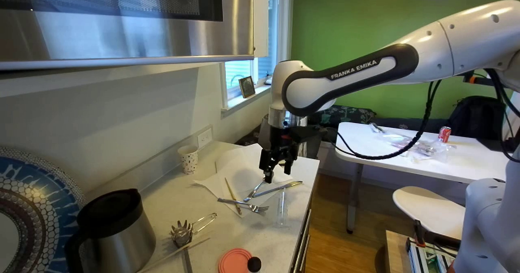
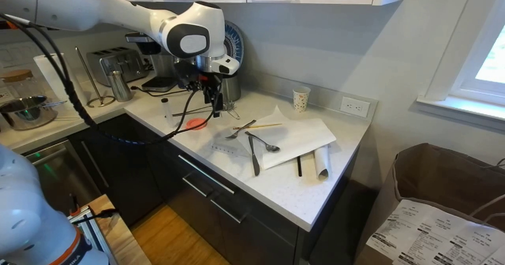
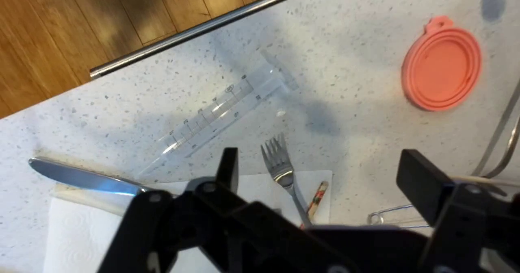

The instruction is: Move the wooden stirrer to the left

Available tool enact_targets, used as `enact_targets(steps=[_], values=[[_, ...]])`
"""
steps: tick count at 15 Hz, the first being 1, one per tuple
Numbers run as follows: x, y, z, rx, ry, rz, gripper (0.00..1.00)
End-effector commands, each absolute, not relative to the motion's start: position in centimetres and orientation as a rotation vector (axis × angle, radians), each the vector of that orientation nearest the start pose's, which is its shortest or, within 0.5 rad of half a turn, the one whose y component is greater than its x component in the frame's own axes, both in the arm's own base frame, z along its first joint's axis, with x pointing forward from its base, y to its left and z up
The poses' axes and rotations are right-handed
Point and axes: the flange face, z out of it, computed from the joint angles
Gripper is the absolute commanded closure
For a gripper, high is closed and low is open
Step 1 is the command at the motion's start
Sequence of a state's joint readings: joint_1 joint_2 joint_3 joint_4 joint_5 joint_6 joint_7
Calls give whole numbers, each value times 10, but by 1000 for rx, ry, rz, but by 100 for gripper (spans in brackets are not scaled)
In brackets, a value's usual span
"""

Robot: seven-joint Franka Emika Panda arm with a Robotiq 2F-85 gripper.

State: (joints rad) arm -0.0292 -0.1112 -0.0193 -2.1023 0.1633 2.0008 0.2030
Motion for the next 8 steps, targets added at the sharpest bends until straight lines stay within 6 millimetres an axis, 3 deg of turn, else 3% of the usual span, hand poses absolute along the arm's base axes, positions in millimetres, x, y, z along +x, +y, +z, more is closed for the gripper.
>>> enact_targets(steps=[1,5,8], values=[[552,-19,449,-2970,622,-5,0],[581,-22,434,-3069,778,-178,0],[594,-19,422,-3091,878,-203,0]])
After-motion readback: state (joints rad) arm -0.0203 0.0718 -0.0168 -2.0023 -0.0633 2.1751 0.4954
